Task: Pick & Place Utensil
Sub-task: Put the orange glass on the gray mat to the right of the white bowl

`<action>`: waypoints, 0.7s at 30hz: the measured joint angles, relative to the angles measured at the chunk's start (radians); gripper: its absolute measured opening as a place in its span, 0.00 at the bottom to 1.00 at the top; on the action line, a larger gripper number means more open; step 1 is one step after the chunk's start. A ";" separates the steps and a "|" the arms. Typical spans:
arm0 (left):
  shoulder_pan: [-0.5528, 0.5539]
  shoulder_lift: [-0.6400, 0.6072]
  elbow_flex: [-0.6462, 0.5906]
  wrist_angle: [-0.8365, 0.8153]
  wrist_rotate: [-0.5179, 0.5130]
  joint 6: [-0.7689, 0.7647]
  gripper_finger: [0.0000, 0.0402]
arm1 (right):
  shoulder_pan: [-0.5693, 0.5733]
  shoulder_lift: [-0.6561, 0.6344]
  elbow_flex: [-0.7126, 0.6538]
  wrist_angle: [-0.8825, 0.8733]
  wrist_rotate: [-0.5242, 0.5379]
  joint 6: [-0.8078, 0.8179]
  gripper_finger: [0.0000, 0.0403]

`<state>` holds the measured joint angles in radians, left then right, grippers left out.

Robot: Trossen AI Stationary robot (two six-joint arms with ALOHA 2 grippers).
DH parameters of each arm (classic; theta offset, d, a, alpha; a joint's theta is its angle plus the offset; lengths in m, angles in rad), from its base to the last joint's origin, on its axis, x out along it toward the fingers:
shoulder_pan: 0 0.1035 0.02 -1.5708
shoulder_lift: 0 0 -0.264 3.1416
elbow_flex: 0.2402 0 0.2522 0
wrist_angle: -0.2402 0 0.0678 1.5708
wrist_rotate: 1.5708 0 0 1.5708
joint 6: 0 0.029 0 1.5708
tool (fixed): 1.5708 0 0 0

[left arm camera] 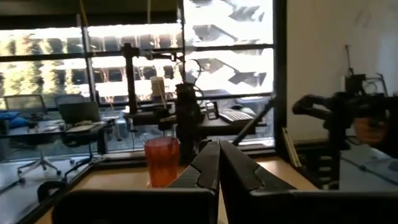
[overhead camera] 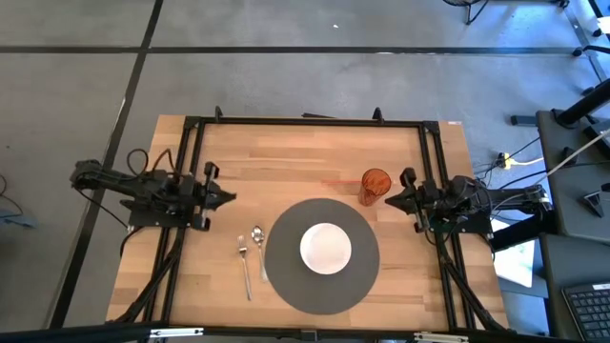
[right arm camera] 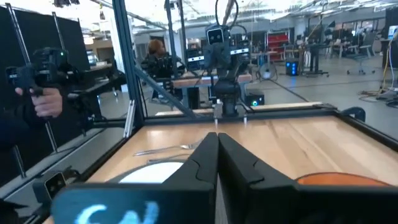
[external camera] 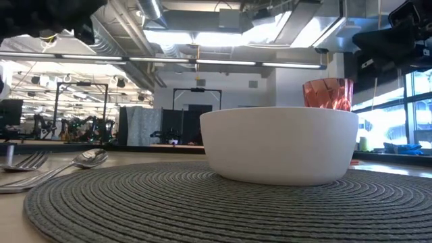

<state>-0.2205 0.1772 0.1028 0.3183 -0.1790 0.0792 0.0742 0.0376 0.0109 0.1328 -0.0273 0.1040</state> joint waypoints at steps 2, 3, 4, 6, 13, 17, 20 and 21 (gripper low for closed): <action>0.000 0.000 0.000 0.004 -0.073 -0.046 0.01 | 0.000 0.000 0.000 0.012 0.000 0.002 0.02; 0.000 0.003 0.000 -0.004 -0.126 -0.070 0.01 | 0.000 0.000 0.000 0.014 0.000 0.010 0.02; 0.000 0.010 -0.001 -0.009 -0.178 -0.085 0.01 | 0.000 0.000 0.000 0.018 0.000 0.020 0.02; 0.001 0.034 -0.021 0.000 -0.257 -0.090 0.00 | 0.000 0.000 0.000 0.037 0.000 0.041 0.02; 0.003 0.120 -0.094 0.080 -0.363 -0.034 0.01 | -0.001 0.064 0.144 -0.073 0.014 0.065 0.02; 0.023 0.153 -0.094 0.082 -0.398 -0.024 0.00 | -0.004 0.194 0.304 -0.197 0.059 0.053 0.02; 0.036 0.170 -0.094 0.081 -0.405 -0.032 0.01 | -0.004 0.327 0.429 -0.303 0.117 0.030 0.02; 0.040 0.172 -0.094 0.081 -0.415 -0.027 0.01 | -0.005 0.375 0.468 -0.348 0.153 0.023 0.02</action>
<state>-0.1806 0.3497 0.0086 0.3995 -0.5943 0.0522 0.0697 0.4130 0.4787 -0.2148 0.1259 0.1266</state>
